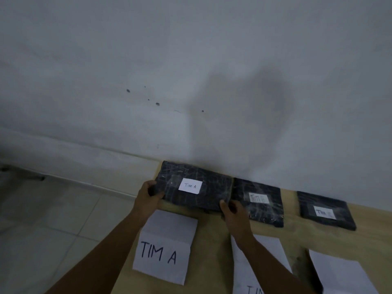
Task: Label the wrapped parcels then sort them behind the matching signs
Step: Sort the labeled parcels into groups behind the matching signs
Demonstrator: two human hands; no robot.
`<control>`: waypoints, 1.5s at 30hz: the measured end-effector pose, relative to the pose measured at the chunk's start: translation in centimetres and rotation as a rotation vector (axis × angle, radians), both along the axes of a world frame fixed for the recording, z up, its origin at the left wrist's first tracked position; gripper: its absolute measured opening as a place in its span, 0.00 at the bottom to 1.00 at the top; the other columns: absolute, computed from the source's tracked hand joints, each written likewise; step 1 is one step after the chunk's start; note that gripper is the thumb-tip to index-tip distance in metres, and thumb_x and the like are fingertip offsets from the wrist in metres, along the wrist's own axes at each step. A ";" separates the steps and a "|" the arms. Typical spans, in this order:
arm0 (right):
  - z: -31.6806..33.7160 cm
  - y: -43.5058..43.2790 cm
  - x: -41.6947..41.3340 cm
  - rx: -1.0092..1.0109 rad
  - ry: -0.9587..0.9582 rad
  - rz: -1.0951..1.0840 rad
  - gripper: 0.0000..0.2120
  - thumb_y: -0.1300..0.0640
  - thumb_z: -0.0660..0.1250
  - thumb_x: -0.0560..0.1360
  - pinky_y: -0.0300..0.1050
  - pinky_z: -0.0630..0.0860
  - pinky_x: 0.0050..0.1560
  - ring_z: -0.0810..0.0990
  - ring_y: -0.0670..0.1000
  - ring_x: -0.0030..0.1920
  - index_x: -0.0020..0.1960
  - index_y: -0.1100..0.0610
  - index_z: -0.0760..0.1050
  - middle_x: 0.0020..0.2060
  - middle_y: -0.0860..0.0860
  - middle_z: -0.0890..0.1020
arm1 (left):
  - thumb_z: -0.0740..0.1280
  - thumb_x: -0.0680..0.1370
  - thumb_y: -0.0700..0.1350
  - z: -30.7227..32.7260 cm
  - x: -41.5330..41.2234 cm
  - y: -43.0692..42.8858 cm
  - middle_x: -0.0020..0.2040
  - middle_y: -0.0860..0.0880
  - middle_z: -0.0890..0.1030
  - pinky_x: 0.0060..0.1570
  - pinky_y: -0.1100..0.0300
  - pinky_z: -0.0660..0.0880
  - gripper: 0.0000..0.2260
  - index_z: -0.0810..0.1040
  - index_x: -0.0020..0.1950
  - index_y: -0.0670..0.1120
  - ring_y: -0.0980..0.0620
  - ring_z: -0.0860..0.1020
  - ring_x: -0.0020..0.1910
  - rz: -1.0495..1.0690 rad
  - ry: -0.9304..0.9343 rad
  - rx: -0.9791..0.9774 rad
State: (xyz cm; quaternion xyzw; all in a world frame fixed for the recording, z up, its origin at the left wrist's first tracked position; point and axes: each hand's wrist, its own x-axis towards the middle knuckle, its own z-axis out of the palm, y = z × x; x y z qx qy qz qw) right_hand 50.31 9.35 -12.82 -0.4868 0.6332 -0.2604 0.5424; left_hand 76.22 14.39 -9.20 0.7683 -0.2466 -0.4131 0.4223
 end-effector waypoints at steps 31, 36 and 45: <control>4.5 8.4 -14.7 -0.010 -0.047 0.038 0.04 0.57 0.62 0.80 0.40 0.76 0.43 0.83 0.46 0.43 0.52 0.53 0.75 0.45 0.50 0.83 | 0.67 0.76 0.36 1.1 -19.1 6.3 0.49 0.53 0.77 0.45 0.65 0.72 0.12 0.72 0.53 0.51 0.49 0.77 0.54 -0.151 -0.139 -0.129; 5.2 13.0 -23.5 -0.013 0.029 -0.005 0.05 0.57 0.63 0.79 0.37 0.78 0.38 0.83 0.43 0.39 0.46 0.55 0.77 0.43 0.52 0.84 | 0.68 0.77 0.41 1.7 -28.7 8.8 0.50 0.52 0.79 0.43 0.73 0.72 0.09 0.74 0.56 0.47 0.57 0.78 0.50 -0.366 -0.059 -0.113; 7.1 19.4 -41.1 -0.005 0.077 -0.218 0.05 0.58 0.64 0.79 0.29 0.73 0.33 0.83 0.46 0.39 0.45 0.55 0.77 0.43 0.54 0.84 | 0.66 0.78 0.46 0.2 -48.7 11.5 0.48 0.52 0.79 0.45 0.66 0.77 0.04 0.76 0.52 0.49 0.54 0.79 0.48 -0.811 -0.001 0.003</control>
